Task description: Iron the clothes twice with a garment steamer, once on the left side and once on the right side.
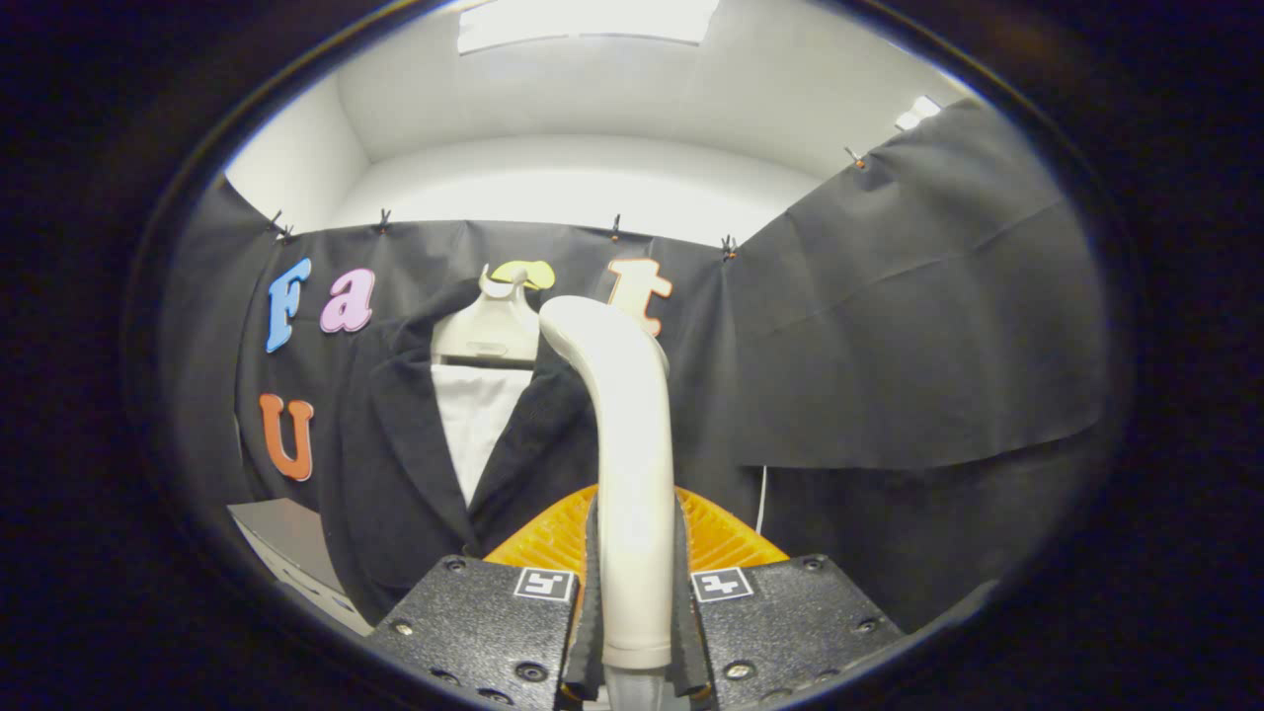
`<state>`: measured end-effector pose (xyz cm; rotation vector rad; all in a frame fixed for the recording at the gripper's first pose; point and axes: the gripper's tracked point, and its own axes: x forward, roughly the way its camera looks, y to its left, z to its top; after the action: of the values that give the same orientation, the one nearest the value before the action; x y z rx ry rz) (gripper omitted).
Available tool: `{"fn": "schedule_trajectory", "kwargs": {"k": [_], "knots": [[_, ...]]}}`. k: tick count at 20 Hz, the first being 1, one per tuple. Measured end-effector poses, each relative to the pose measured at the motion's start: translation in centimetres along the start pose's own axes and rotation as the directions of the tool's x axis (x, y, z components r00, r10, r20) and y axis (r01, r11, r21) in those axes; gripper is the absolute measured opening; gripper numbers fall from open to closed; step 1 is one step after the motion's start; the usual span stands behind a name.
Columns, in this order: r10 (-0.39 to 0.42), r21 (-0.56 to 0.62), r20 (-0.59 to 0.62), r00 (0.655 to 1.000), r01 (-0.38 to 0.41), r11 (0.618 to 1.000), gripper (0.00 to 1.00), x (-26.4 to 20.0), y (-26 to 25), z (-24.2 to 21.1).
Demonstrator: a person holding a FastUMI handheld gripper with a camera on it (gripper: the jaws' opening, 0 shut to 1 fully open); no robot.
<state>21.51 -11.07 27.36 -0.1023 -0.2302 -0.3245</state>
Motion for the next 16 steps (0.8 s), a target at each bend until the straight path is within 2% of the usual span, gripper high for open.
{"fn": "schedule_trajectory", "kwargs": {"k": [3, 7, 16], "knots": [[0.0, -0.066, 0.03, 1.0, 0.002, 0.998, 0.3, 2.5, 0.4, -0.1], [0.027, -0.079, -0.017, 0.999, -0.028, 0.996, 0.3, 4.0, 1.8, -2.0], [0.022, -0.139, -0.091, 0.996, -0.034, 0.99, 0.3, 1.7, 1.2, -6.4]]}}
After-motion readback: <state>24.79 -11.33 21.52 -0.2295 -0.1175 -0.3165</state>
